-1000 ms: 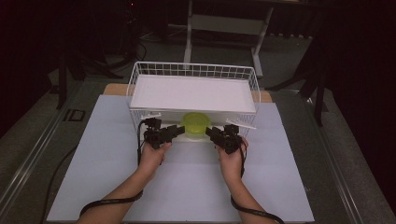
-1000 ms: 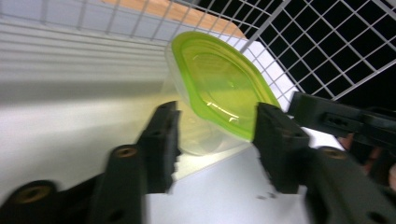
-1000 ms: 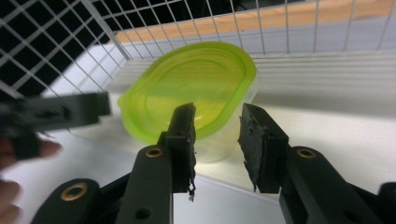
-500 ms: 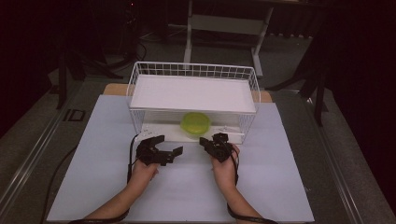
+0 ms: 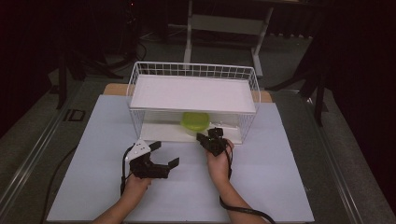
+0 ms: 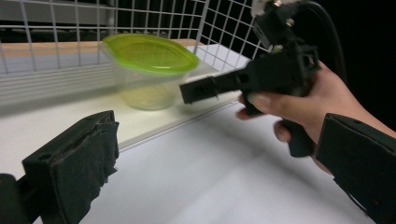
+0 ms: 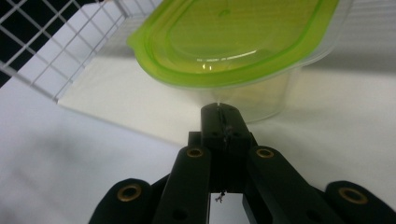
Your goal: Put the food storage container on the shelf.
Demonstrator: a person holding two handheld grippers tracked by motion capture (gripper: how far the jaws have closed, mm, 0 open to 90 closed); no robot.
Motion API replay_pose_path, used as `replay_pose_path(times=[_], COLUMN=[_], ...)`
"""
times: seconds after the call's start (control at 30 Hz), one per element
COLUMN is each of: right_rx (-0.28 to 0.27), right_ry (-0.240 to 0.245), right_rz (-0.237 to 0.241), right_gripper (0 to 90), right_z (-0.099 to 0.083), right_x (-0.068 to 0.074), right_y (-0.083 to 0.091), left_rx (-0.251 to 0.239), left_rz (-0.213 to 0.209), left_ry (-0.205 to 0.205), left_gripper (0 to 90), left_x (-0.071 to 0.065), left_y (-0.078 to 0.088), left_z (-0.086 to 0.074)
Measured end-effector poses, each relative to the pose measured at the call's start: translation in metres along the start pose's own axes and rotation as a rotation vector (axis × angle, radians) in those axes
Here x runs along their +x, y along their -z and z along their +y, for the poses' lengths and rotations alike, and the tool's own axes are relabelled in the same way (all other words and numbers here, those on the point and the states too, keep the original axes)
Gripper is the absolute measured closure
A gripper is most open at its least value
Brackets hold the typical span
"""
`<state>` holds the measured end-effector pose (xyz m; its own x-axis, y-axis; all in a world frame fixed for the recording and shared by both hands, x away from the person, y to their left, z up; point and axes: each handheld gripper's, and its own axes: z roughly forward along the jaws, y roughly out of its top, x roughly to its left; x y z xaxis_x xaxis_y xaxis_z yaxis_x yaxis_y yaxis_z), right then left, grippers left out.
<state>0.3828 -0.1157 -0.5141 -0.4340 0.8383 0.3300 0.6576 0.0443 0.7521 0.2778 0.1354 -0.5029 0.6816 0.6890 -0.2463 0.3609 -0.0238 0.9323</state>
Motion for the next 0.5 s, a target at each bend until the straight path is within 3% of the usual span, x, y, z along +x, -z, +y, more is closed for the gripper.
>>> replay_pose_path(times=[0.27, 0.43, 0.5], right_rx=[-0.01, 0.002, 0.009], right_ry=[-0.009, 0.005, 0.022], right_rz=[0.003, 0.005, 0.008], right_gripper=[89.9, 89.8, 88.4], right_z=[0.01, 0.005, 0.001], right_x=[-0.001, -0.001, 0.0], right_y=[0.002, 0.009, 0.014], left_rx=[-0.009, -0.012, -0.007], left_rz=[-0.007, -0.016, -0.025], left_ry=[0.01, 0.016, -0.004], left_gripper=[0.2, 0.2, 0.2], left_x=[-0.001, -0.002, -0.003], left_y=[-0.002, -0.002, -0.002], left_z=[0.001, 0.002, 0.003])
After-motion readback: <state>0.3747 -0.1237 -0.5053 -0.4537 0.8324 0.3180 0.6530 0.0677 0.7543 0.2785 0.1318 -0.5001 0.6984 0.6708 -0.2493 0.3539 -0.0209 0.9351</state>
